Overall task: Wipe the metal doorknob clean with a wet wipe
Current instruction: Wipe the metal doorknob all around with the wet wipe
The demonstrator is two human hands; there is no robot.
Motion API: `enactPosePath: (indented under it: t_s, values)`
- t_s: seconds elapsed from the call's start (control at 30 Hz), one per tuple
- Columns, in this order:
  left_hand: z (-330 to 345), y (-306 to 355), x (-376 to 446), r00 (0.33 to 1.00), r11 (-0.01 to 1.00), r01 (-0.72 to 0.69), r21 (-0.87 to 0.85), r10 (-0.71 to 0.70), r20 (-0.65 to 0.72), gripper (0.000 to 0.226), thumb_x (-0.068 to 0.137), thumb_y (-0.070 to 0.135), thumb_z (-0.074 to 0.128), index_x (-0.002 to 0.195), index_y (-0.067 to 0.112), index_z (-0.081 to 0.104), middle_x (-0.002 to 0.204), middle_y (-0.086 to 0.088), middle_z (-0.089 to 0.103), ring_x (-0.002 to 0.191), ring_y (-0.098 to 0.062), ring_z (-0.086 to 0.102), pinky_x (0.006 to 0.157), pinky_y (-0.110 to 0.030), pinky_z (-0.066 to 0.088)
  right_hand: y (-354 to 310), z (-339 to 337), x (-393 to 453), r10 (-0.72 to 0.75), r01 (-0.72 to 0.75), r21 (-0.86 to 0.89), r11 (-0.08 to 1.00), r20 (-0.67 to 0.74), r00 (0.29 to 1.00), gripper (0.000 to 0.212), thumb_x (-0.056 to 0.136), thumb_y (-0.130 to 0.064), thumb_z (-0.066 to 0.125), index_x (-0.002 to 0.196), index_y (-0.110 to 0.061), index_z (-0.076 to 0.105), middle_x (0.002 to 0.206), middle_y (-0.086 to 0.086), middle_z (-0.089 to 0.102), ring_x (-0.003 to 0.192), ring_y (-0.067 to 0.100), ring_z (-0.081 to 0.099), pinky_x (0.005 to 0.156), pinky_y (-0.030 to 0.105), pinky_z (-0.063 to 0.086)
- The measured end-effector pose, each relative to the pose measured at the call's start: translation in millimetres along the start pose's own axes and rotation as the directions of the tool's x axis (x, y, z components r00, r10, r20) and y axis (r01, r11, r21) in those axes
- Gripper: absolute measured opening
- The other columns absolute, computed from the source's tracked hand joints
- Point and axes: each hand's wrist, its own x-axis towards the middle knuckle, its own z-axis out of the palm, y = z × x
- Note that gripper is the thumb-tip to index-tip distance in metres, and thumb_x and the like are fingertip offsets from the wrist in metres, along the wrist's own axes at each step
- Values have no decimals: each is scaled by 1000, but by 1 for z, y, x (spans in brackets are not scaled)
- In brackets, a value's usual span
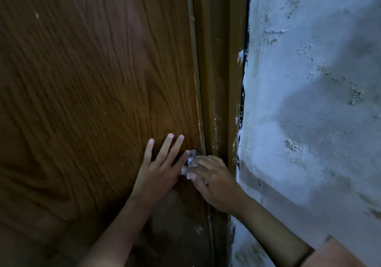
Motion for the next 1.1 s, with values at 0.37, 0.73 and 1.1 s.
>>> enactPosePath:
  t_s: [0.37,0.73,1.1]
  values:
    - [-2,1,1,999,1000,13,-6,-13,31,66,72,56,61,130,29,46,142,-7,46,131,-28,29,102,-53,23,8,-4,5,255,-235,185,954,-96,962,27,94,-15,40,109,-12,62,111,8,67,106,22,58,96,36,42]
    - [-1,0,1,999,1000,14,-16,-13,40,71,70,56,64,132,28,45,145,-9,38,132,-29,27,104,-54,21,3,5,-3,167,-154,164,974,-67,984,30,94,-19,37,113,-16,60,118,6,63,114,18,55,101,34,42]
    - [0,0,0,998,1000,26,-15,-25,51,71,70,53,67,132,27,44,142,-6,46,131,-28,28,104,-53,22,-1,5,-3,705,-418,860,-291,488,514,25,95,-32,37,94,-14,53,102,12,63,99,27,61,87,36,47]
